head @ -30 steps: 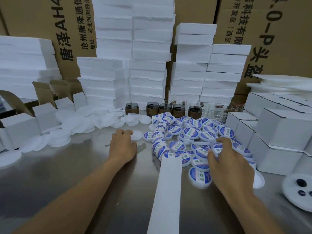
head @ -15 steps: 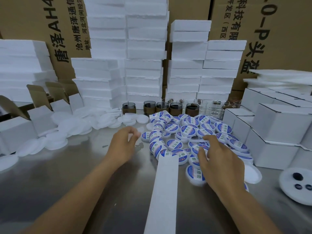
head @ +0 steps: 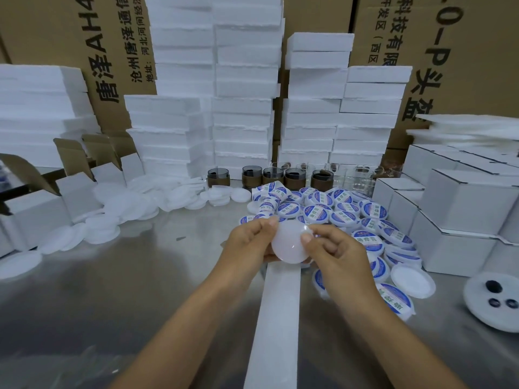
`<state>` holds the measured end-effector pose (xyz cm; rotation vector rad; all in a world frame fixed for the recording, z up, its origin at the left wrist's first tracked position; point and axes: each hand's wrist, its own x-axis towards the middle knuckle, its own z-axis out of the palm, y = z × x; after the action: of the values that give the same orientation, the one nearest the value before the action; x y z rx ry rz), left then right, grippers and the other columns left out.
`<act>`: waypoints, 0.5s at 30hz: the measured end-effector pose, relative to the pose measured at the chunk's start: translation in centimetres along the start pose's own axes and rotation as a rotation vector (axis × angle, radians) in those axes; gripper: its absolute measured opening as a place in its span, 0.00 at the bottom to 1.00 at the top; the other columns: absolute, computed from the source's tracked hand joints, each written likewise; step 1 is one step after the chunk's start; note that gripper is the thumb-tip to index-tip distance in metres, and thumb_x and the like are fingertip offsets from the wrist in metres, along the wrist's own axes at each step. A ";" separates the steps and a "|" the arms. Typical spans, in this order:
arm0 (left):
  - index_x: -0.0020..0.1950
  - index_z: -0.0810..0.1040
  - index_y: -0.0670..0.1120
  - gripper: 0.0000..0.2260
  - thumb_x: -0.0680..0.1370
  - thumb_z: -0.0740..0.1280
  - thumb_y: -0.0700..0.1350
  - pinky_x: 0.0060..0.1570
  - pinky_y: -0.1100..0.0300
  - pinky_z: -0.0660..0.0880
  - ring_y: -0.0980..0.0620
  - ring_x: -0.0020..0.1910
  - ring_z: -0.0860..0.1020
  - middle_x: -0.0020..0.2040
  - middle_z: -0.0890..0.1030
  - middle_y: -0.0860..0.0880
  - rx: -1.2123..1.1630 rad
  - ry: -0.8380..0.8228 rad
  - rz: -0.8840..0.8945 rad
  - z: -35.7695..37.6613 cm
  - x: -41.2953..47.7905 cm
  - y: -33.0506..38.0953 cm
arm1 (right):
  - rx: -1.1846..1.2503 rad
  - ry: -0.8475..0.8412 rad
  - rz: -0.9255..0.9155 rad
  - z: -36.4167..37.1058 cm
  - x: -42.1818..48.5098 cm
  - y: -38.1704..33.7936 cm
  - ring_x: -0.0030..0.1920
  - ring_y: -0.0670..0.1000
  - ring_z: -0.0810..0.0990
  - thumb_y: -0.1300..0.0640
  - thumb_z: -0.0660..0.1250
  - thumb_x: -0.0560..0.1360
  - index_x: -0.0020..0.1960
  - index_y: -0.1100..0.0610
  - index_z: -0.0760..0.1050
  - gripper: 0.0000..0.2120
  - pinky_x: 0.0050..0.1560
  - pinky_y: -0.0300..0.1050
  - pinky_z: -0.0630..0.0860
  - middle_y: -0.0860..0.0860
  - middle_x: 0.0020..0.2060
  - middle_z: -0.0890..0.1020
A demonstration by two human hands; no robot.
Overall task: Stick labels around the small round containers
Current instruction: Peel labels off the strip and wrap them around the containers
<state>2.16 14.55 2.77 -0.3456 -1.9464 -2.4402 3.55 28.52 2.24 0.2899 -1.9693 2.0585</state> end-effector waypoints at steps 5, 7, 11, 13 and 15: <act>0.50 0.80 0.42 0.21 0.66 0.68 0.57 0.42 0.55 0.80 0.50 0.42 0.82 0.44 0.83 0.45 0.004 -0.057 0.033 1.2 0.4 -0.3 | 0.193 0.019 0.116 0.2 0.1 -0.1 0.37 0.50 0.84 0.61 0.67 0.73 0.49 0.62 0.76 0.06 0.35 0.37 0.79 0.55 0.35 0.85; 0.50 0.79 0.45 0.19 0.66 0.68 0.56 0.39 0.59 0.77 0.53 0.39 0.80 0.42 0.82 0.46 0.057 -0.060 0.069 1.5 0.5 -0.6 | 0.210 0.022 0.126 0.3 0.1 -0.2 0.37 0.54 0.84 0.61 0.67 0.73 0.49 0.63 0.76 0.07 0.36 0.40 0.80 0.58 0.35 0.85; 0.50 0.80 0.48 0.10 0.73 0.66 0.51 0.34 0.64 0.73 0.54 0.34 0.77 0.39 0.81 0.50 0.016 -0.065 0.062 1.2 0.6 -0.7 | 0.142 -0.001 0.091 0.5 0.0 -0.1 0.29 0.50 0.82 0.58 0.67 0.73 0.46 0.60 0.77 0.06 0.33 0.37 0.78 0.54 0.31 0.84; 0.49 0.80 0.48 0.06 0.77 0.63 0.44 0.28 0.66 0.71 0.55 0.33 0.77 0.37 0.82 0.52 -0.061 -0.041 0.043 0.8 0.7 -0.5 | 0.004 0.037 0.029 0.4 0.0 0.0 0.27 0.45 0.78 0.49 0.64 0.72 0.44 0.54 0.79 0.10 0.31 0.32 0.74 0.48 0.28 0.81; 0.47 0.80 0.47 0.09 0.79 0.61 0.40 0.26 0.66 0.69 0.55 0.32 0.77 0.37 0.82 0.52 -0.124 0.027 0.010 0.2 1.0 -0.3 | -0.208 0.113 -0.036 -0.1 0.1 0.5 0.27 0.44 0.75 0.42 0.61 0.72 0.43 0.50 0.78 0.13 0.31 0.30 0.70 0.48 0.27 0.78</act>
<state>1.19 14.99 2.72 -0.3205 -1.7833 -2.5515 3.31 28.61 1.75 0.1602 -2.0708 1.7875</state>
